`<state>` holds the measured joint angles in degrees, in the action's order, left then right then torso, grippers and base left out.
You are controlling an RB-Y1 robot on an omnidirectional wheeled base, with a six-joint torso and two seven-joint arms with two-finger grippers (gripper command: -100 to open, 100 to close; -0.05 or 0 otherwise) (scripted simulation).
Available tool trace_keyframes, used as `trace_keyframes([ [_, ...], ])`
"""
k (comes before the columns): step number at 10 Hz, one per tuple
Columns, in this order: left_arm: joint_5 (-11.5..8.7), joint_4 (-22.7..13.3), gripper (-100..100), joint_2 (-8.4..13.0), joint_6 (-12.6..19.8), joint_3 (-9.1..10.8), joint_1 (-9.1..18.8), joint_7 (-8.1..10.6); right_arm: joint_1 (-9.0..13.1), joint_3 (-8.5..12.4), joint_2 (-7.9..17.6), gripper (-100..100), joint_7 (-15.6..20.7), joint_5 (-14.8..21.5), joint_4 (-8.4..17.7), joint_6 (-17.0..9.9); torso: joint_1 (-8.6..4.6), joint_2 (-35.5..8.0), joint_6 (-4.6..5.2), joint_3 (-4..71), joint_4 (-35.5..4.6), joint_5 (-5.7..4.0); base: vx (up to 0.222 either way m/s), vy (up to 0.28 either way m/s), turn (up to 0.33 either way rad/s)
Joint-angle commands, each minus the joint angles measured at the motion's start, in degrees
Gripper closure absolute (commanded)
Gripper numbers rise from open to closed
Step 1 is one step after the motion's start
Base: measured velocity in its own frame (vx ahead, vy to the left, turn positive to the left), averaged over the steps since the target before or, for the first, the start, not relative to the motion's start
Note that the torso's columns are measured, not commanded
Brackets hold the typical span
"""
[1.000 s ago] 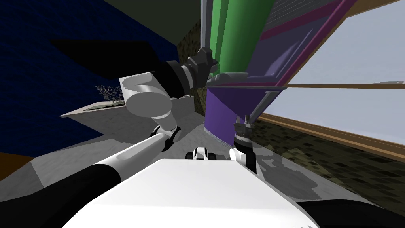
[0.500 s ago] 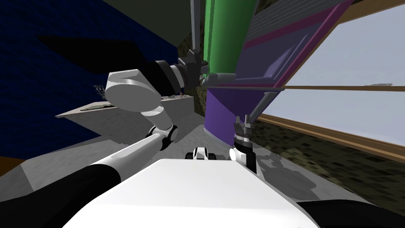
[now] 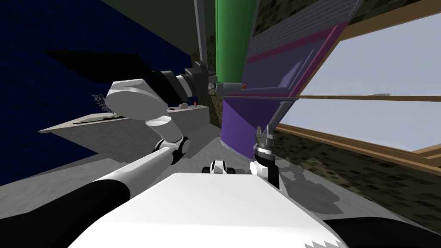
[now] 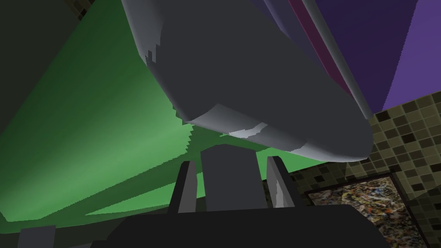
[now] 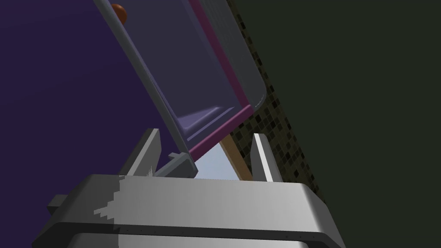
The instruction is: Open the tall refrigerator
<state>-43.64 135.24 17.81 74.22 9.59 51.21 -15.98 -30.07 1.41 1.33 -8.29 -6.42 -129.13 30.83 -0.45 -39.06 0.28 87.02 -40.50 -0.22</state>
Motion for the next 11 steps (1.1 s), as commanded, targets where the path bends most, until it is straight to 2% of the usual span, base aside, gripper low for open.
trace_keyframes([
  [1, -4.69, -1.81, 100, 0.65, 1.10, 4.32, -0.04, 0.23, 0.00, 0.00, 0.00, 0, 0.00, 0.00, 0.00, 0.00, -0.10, -0.08, 0.10, 0.10, -0.19, -0.08, -0.005, 0.015, 0.000],
  [2, -5.36, -1.81, 100, 0.65, 1.10, 5.62, -0.04, 0.23, 0.00, 0.00, 0.00, 0, 0.00, 0.00, 0.00, 0.00, -0.20, -0.20, 0.15, 0.04, -0.33, -0.12, 0.005, 0.017, 0.001],
  [3, -8.36, -3.03, 100, 3.74, 2.52, 7.76, -2.58, -1.19, 0.00, 0.00, 0.00, 0, 0.00, 0.00, 0.00, 0.00, -0.29, -0.30, 0.22, -0.01, -0.42, -0.15, 0.066, 0.028, -0.288],
  [4, -10.42, -3.03, 100, 5.32, 2.52, 9.95, -3.28, -1.19, 0.01, 0.00, 0.01, 0, 0.00, 0.00, 0.01, 0.00, -0.27, 0.05, 0.31, -0.01, 0.03, -0.08, 0.078, 0.018, -0.169],
  [6, -14.51, -3.03, 100, 5.44, 2.52, 13.55, -3.28, -1.19, -0.01, 0.00, 0.00, 0, 0.00, 0.00, 0.00, 0.00, -0.42, 0.33, 0.25, 0.28, 0.16, -0.16, 0.012, -0.017, 0.038],
  [7, -15.83, -3.03, 100, 5.44, 2.52, 15.42, -3.28, -1.19, -0.01, 0.00, 0.00, 0, 0.00, 0.00, 0.00, 0.00, -0.50, 0.11, 0.40, 0.16, -0.03, -0.20, 0.002, -0.011, 0.022],
  [8, -18.28, -4.26, 100, 8.51, 3.94, 17.48, -6.09, -2.61, 0.00, 0.00, 0.00, 0, 0.00, 0.00, 0.00, 0.00, -0.55, -0.09, 0.55, 0.11, -0.23, -0.26, 0.055, 0.017, -0.299],
  [9, -20.44, -4.26, 100, 10.24, 3.94, 19.76, -6.52, -2.61, 0.01, 0.00, 0.01, 0, 0.00, 0.00, 0.01, 0.00, -0.55, 0.18, 0.70, 0.27, -0.02, -0.28, 0.066, 0.034, -0.189],
  [10, -19.17, -4.27, -100, 10.41, 3.42, 18.71, -3.51, -1.48, 0.00, 0.00, 0.01, 0, 0.00, 0.00, 0.00, 0.00, -0.50, 0.35, 0.54, 0.26, 0.17, -0.18, -0.043, 0.036, 0.083],
  [11, -19.03, -5.13, -100, 10.92, 3.39, 18.52, -2.59, -1.19, 0.00, 0.01, 0.01, 0, 0.00, 0.00, 0.00, 0.00, -0.65, -0.05, 0.60, 0.31, -0.29, -0.45, -0.090, 0.038, 0.062],
])
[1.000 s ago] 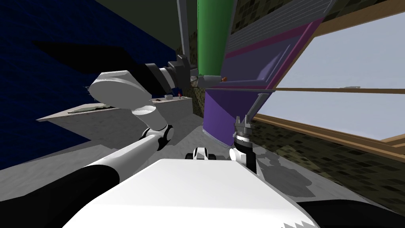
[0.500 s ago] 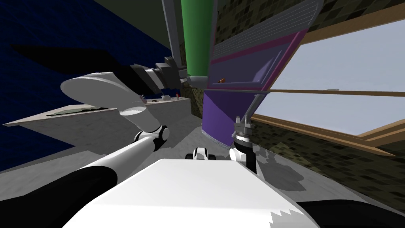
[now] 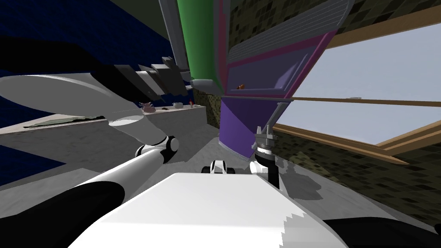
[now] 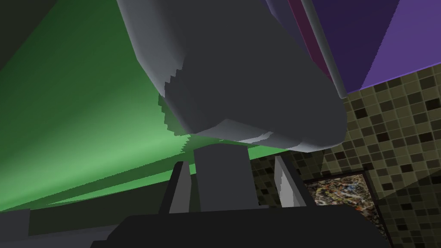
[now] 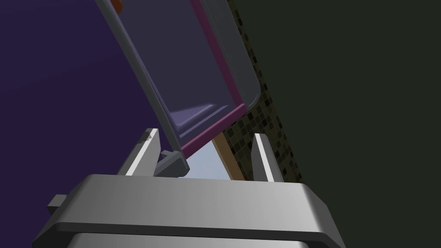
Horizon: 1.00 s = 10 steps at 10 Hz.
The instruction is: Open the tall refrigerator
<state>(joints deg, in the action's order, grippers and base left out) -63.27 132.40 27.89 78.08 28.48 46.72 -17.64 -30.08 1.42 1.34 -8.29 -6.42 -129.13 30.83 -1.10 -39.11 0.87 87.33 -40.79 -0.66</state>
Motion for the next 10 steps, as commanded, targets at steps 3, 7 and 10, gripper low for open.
trace_keyframes([
  [3, 1.04, -4.85, -100, 2.39, -0.57, -0.93, 4.65, 1.37, 0.00, -0.01, 0.00, 0, 0.00, 0.00, 0.00, 0.00, -0.73, -0.63, 0.10, -0.33, -0.64, -0.50, -0.025, 0.031, 0.007],
  [7, 1.47, -7.42, -100, 3.93, -0.66, -1.50, 7.39, 2.25, 0.00, -0.01, 0.00, 0, 0.00, 0.00, 0.00, 0.00, -1.13, -0.72, 0.26, -0.24, -0.89, -0.83, -0.012, 0.014, 0.004],
  [10, 1.62, -8.28, -100, 4.44, -0.69, -1.69, 8.31, 2.55, 0.00, -0.01, 0.00, 0, 0.00, 0.00, 0.00, 0.00, -1.41, -0.85, 0.37, -0.28, -1.09, -1.06, 0.003, 0.017, 0.005],
])
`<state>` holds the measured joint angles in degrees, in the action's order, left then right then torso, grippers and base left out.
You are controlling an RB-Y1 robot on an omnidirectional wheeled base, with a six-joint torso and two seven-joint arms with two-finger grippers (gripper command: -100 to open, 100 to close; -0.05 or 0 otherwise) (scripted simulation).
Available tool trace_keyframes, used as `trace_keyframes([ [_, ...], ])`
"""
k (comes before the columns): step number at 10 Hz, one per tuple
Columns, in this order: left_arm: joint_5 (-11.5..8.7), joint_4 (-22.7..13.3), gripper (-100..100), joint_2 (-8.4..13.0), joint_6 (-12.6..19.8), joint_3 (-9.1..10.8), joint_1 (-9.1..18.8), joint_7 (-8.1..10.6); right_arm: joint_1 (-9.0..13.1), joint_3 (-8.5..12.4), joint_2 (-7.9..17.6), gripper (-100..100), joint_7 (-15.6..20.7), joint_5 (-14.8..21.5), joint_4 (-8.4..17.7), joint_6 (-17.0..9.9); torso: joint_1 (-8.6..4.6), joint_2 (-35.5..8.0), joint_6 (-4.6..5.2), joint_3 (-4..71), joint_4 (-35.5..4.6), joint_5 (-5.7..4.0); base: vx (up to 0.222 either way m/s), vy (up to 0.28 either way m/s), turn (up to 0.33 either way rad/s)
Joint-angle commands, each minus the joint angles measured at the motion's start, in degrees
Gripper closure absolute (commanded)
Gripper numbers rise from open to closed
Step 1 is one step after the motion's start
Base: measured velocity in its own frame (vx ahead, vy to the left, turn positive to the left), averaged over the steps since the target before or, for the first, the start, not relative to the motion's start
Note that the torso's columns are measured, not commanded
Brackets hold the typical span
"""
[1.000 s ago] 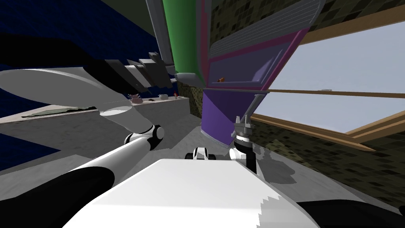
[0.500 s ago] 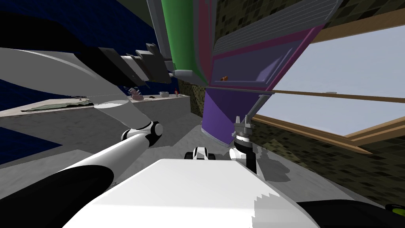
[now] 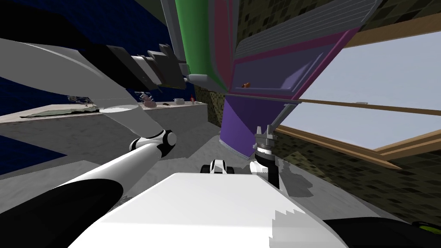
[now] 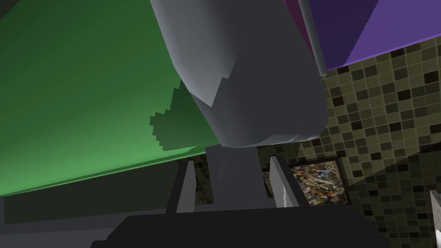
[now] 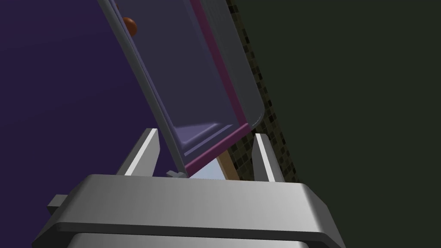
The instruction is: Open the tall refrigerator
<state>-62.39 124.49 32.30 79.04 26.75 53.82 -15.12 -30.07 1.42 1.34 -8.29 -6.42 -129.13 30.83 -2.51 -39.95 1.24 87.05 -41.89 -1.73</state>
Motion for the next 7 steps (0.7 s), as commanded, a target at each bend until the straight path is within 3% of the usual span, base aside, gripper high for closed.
trace_keyframes([
  [1, 0.22, -0.09, -100, -0.01, -0.12, -0.08, 0.09, 0.02, 0.00, 0.00, 0.00, 0, 0.00, 0.00, 0.00, 0.00, -0.13, -0.01, 0.03, -0.05, 0.02, -0.02, -0.038, 0.027, 0.104],
  [2, 0.11, 0.17, 0, 0.05, 0.11, 0.07, -0.18, 0.00, 0.00, 0.00, -0.01, 0, 0.00, 0.00, 0.00, 0.00, 0.08, -0.23, -0.09, -0.34, 0.17, 0.19, -0.062, 0.036, 0.105],
  [7, -0.47, 1.23, 0, 0.18, 0.66, 0.80, -0.64, 0.18, 0.00, 0.00, 0.00, 0, 0.00, 0.00, 0.00, 0.00, 1.70, -0.95, -0.75, -1.29, 0.20, 1.20, -0.048, 0.016, 0.063],
])
